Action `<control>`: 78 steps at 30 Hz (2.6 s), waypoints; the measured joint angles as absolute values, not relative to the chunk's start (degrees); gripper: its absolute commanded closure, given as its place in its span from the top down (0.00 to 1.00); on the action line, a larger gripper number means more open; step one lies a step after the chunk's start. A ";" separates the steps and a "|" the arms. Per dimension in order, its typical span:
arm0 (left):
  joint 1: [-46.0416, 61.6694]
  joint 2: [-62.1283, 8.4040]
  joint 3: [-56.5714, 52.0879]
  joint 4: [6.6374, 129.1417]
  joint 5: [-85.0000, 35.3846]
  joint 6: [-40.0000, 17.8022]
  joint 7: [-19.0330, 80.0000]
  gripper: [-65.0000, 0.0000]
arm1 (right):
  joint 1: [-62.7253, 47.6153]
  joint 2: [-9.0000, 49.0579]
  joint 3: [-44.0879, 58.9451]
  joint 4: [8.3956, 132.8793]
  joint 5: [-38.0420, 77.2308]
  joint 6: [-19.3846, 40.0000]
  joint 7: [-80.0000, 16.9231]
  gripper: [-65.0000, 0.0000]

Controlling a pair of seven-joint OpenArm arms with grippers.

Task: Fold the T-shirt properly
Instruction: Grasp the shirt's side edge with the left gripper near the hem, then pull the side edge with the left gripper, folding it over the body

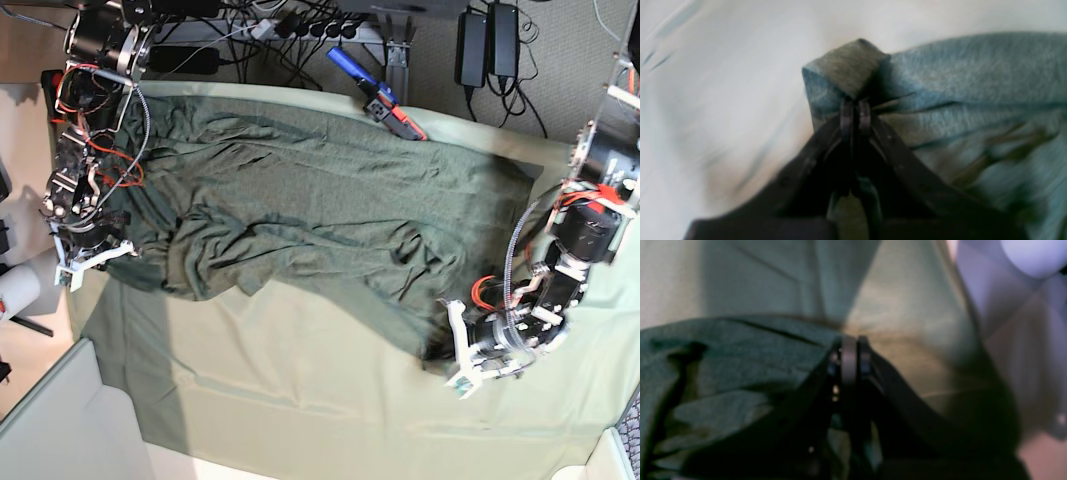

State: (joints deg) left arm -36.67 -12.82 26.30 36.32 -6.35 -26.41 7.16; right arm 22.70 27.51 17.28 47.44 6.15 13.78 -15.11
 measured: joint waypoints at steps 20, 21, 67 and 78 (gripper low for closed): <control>-28.84 -19.99 24.95 53.63 -6.11 -25.26 8.56 0.00 | 19.88 33.17 17.26 47.46 11.05 17.26 -14.28 0.00; -28.23 -20.21 23.97 54.59 -6.17 -25.12 8.62 0.00 | 19.46 33.32 17.23 47.46 11.64 17.61 -14.13 0.00; 1.08 -27.94 14.50 96.55 5.02 -14.92 13.98 0.00 | 14.22 39.03 17.15 47.55 14.22 19.09 -11.09 0.00; 7.33 -27.94 11.70 99.26 5.34 -14.83 17.58 0.00 | 14.24 39.03 17.15 47.57 14.37 19.09 -10.92 0.00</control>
